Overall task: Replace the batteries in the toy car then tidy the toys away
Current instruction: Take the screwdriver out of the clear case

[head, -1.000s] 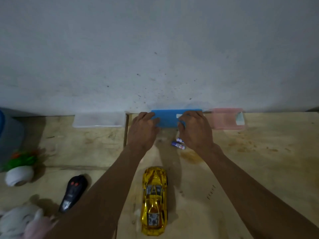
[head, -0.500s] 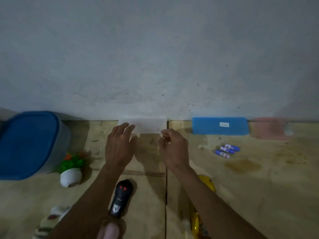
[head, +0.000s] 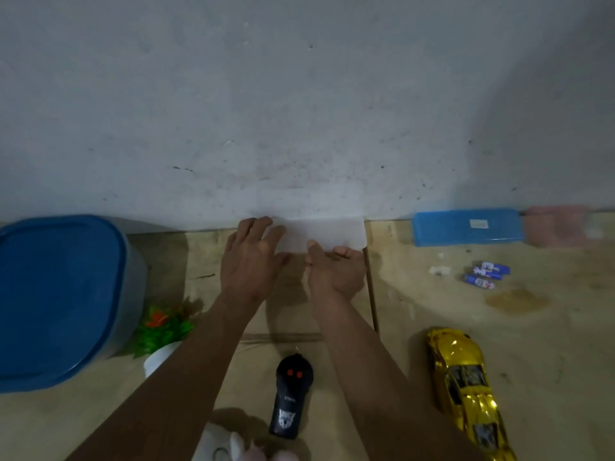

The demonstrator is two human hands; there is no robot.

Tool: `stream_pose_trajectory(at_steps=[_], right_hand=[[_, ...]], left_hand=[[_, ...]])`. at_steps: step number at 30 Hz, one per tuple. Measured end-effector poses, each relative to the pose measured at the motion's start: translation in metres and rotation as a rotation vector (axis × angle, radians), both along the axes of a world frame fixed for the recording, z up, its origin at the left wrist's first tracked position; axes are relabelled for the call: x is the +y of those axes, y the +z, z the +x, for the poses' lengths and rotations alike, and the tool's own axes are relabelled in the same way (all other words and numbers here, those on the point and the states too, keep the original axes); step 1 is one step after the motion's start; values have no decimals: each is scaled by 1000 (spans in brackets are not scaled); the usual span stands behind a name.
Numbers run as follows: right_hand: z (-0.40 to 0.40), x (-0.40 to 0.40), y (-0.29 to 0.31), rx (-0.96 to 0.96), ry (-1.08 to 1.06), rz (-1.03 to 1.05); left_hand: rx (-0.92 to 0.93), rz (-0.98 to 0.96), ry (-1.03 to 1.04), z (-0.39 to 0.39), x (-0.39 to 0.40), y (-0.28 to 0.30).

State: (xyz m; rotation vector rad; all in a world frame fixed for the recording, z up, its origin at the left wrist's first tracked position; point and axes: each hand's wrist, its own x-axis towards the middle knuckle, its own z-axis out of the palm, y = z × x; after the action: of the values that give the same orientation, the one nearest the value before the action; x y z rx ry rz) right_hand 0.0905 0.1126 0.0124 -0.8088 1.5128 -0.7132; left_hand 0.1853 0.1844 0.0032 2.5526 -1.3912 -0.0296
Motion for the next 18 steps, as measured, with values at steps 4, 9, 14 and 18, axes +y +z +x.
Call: stream_pose_trajectory(at_steps=[4,9,14,18], right_hand=[[6,-2,1,-51,-108,121],[4,0,10,-106,-114,174],[0,-1,19,-131,-119,152],[-5,-5,20,-111,50,-56]], left_hand=[[-81,0,-2,-2,1,-2],[-145,-3,-21,1,2,-2],[-162,11,1,1,-1,1],[-113,-34,51,-3,-2,-1]])
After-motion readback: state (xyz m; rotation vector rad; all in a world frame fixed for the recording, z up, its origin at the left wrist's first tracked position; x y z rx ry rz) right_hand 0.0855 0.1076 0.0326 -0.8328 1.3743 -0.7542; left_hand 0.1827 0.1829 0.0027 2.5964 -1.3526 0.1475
